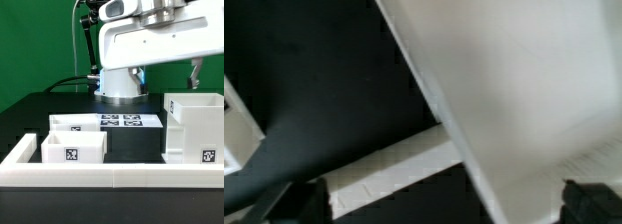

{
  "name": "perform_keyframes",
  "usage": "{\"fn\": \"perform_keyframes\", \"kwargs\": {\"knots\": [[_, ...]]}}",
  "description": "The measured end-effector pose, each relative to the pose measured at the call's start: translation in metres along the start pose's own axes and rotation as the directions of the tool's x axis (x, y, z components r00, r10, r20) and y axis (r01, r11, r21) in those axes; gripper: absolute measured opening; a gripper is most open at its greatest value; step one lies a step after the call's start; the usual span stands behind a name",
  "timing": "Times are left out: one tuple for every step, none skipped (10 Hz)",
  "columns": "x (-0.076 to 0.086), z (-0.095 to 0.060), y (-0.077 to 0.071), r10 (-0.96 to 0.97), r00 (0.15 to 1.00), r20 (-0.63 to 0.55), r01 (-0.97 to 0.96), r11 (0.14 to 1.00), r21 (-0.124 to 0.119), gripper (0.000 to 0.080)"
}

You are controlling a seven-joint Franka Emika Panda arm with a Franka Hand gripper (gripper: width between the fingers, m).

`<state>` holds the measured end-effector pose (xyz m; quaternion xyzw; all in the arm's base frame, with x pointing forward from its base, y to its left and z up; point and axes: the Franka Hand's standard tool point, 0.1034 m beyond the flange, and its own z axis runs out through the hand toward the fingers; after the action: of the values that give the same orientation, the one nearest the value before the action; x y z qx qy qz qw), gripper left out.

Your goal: Assemble drawer

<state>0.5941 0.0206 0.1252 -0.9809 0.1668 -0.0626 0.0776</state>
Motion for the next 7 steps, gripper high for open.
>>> {"fn": "perform_keyframes", "kwargs": {"knots": [[-0.001, 0.0, -0.002, 0.005, 1.0, 0.01, -0.005, 1.0, 0.0, 0.0649], [-0.001, 0.0, -0.003, 0.004, 1.0, 0.008, -0.004, 1.0, 0.001, 0.0649], [-0.001, 0.0, -0.003, 0.004, 1.0, 0.01, -0.004, 1.0, 0.0, 0.0649], [-0.001, 0.001, -0.002, 0.003, 1.0, 0.01, -0.003, 1.0, 0.0, 0.0649], [-0.001, 0.001, 0.004, -0.056, 0.998, 0.012, 0.057, 0.998, -0.003, 0.0649], [0.002, 0.002, 0.029, -0.124, 0.992, 0.016, 0.125, 0.992, -0.017, 0.0649], [0.004, 0.004, 0.05, -0.139, 0.99, 0.021, 0.139, 0.99, -0.029, 0.0649]]}}
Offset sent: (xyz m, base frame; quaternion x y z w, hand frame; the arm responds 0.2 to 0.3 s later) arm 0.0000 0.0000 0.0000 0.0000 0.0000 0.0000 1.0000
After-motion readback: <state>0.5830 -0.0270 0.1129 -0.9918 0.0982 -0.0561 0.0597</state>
